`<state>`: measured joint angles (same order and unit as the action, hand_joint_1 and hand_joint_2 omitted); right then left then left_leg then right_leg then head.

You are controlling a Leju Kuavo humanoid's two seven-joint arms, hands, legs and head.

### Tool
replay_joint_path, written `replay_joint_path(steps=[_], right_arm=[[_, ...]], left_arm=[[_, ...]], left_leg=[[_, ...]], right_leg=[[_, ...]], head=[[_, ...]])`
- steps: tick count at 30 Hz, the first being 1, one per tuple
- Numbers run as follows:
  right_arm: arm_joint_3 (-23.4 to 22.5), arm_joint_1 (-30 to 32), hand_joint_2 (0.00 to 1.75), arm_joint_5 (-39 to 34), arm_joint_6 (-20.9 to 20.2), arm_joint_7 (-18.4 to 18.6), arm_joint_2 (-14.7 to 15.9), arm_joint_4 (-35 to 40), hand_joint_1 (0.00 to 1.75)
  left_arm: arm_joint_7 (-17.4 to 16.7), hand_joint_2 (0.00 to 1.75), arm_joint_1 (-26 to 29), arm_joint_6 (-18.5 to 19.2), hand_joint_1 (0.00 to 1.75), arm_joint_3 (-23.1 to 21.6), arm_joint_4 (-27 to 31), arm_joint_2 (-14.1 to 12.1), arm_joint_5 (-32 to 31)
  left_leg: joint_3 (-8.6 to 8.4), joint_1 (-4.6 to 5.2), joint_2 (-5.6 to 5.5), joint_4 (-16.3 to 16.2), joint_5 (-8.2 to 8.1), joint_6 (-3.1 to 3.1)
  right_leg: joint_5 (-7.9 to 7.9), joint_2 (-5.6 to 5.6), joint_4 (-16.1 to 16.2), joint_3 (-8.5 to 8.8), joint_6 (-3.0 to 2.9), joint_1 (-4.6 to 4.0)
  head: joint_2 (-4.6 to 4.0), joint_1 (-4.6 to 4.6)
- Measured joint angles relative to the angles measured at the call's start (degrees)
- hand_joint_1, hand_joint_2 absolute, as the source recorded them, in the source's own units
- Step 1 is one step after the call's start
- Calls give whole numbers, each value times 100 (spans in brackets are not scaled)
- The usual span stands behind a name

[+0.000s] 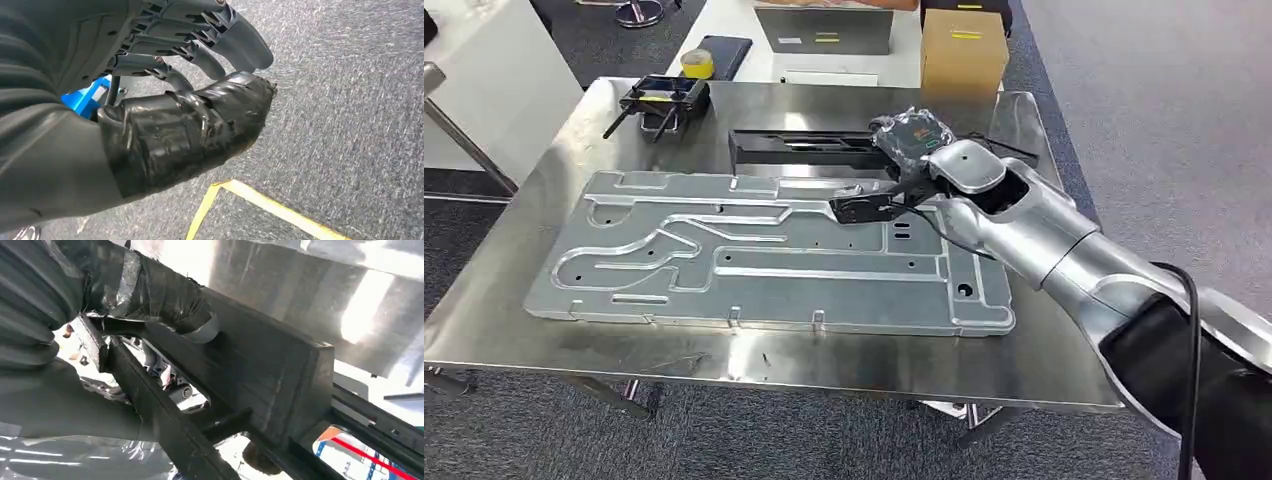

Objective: Take the parts from the cabinet and place them on the table.

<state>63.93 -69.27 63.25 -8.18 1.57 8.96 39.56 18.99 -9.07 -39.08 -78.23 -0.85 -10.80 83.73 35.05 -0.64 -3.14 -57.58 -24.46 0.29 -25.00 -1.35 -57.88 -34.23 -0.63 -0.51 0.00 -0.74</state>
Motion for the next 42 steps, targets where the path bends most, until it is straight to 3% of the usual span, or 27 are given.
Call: replay_joint_path(steps=[4,5,11,12,21,25,26,28,29,30,32,33,34,35,36,38,39,40,42], right_arm=[[0,75,175,-24,-17,4,0,26,175],[0,89,0,-26,-17,4,0,31,0],[0,119,0,-42,-26,13,0,46,0],[0,127,0,-50,-26,13,0,46,0],[0,603,0,-208,-13,13,-70,-20,0],[2,692,0,-230,81,20,-133,-114,0],[2,690,0,-247,127,48,-140,-144,0],[0,674,0,-271,243,129,-153,-188,0],[-6,665,0,-286,336,188,-142,-212,0],[-15,631,0,-293,417,227,-131,-225,0],[-66,592,0,-288,588,311,-98,-245,0],[-88,595,0,-286,647,341,-81,-251,0],[-112,595,0,-284,709,396,-52,-260,0],[-133,595,0,-282,800,481,-20,-267,0],[-172,586,0,-280,907,583,33,-269,0],[-273,523,0,-275,1043,686,107,-267,0],[-328,493,0,-254,1108,730,149,-267,0],[-365,486,0,-227,1139,767,157,-236,0],[-454,412,0,-177,1208,834,251,-182,0]], left_arm=[[9,175,-1,0,0,-35,0,4,0],[9,175,0,0,0,-42,0,7,0],[-42,175,-7,0,0,-103,0,20,-7],[-46,0,-6,0,0,-111,0,28,-7],[-70,0,-15,0,0,-140,2,249,-2],[114,0,-2,0,0,-140,2,356,24],[122,0,-2,0,0,-140,0,378,24],[114,0,1,0,0,-140,2,415,24],[107,0,-4,0,0,-140,2,448,24],[107,0,-6,0,0,-140,2,483,24],[116,0,-1,2,0,-140,2,540,24],[116,0,-1,2,0,-140,2,579,24],[116,0,-3,2,0,-140,2,597,24],[114,0,-3,2,0,-140,2,632,24],[107,0,2,2,0,-140,2,651,24],[87,0,2,2,0,-140,2,680,22],[85,0,4,0,0,-140,-2,671,22],[81,0,-3,0,0,-140,0,691,22],[79,0,-3,0,0,-140,0,710,22]], left_leg=[[1,2,-1,0,0,0],[2,4,-1,0,0,0],[1,6,-1,0,0,0],[1,7,-1,0,0,0],[0,11,-1,0,-2,-1],[1,14,-2,0,-3,-2],[10,25,-3,-19,-16,16],[-66,38,6,95,69,159],[-146,-43,47,266,153,151],[-173,-35,60,320,178,168],[-161,-55,96,317,189,178],[-155,-65,113,313,188,177],[-142,-86,116,294,185,168],[-130,-119,116,268,178,139],[-113,-176,113,229,162,84],[-51,-265,98,90,102,-48],[-11,-277,92,58,89,-119],[-32,-300,88,78,117,-187],[-75,-325,56,197,213,-308]], right_leg=[[0,1,3,1,0,2],[0,1,3,1,0,4],[0,1,3,1,0,8],[0,2,3,1,0,8],[0,1,3,3,0,6],[0,2,3,2,0,4],[8,1,34,8,13,27],[71,-22,128,63,96,20],[5,4,95,50,102,22],[-163,39,-54,-13,125,18],[-627,49,-874,-354,174,65],[-788,55,-1286,-526,208,101],[-830,61,-1551,-637,254,143],[-742,66,-1542,-619,299,182],[-509,76,-1233,-451,373,231],[-83,85,-265,69,511,346],[-203,32,10,244,570,340],[-62,-42,-54,226,451,250],[-54,-14,106,254,332,212]], head=[[0,2],[0,2],[0,4],[0,2],[0,2],[0,2],[0,0],[0,-11],[0,13],[0,11],[0,15],[0,11],[0,15],[0,9],[0,22],[0,26],[0,35],[0,15],[0,35]])
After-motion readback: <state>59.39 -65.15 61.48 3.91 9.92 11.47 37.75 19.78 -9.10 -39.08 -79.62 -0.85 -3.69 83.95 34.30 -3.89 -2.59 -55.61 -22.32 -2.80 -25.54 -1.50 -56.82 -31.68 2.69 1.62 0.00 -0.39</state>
